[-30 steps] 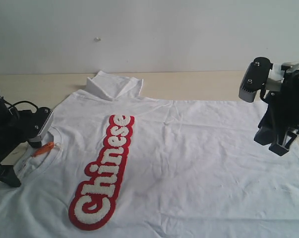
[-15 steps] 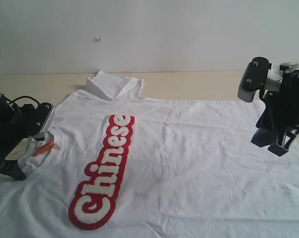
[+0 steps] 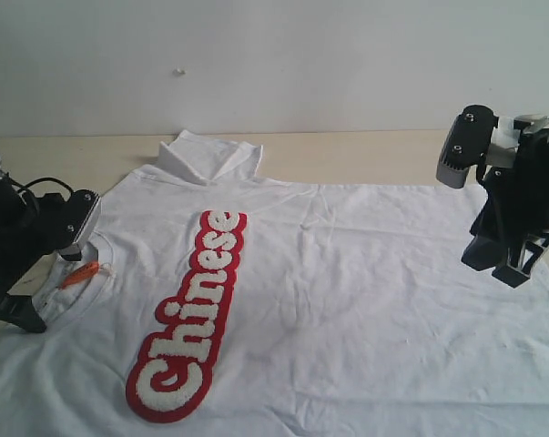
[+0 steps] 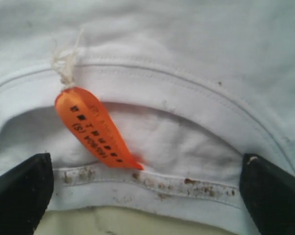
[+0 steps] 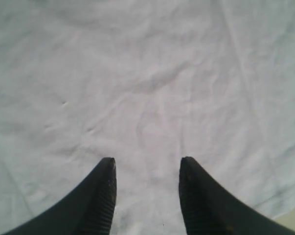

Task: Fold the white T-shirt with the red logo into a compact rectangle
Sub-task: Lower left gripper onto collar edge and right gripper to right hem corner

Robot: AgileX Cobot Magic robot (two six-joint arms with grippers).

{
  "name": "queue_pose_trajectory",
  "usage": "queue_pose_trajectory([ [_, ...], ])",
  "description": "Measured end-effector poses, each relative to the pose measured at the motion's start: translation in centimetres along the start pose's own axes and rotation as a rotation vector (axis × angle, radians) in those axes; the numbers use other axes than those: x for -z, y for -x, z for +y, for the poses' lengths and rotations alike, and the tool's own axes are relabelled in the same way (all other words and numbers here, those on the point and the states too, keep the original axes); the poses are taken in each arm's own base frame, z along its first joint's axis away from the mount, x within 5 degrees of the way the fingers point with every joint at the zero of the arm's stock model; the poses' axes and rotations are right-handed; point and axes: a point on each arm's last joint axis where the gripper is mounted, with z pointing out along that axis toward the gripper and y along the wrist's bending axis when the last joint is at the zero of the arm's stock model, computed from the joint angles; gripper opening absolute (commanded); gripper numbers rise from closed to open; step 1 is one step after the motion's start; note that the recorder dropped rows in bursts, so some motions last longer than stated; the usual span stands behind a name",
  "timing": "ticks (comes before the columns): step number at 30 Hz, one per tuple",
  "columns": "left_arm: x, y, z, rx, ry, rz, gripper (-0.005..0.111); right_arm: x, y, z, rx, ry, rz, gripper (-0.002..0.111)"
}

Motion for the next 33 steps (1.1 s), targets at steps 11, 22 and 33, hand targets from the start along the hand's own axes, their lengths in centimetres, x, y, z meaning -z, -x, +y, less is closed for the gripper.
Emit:
queue_pose_trajectory([
  [11, 0.0, 0.0, -0.1, -0.002, -0.007, 0.000, 0.104, 0.0, 0.5, 0.3, -0.058, 0.031, -0.050, 0.042],
  [22, 0.0, 0.0, -0.1, -0.002, -0.007, 0.000, 0.104, 0.1, 1.4, 0.6, -0.171, 0.079, -0.154, 0.042],
  [33, 0.0, 0.0, -0.1, -0.002, -0.007, 0.000, 0.104, 0.1, 1.5, 0.6, -0.174, 0.079, -0.158, 0.042],
])
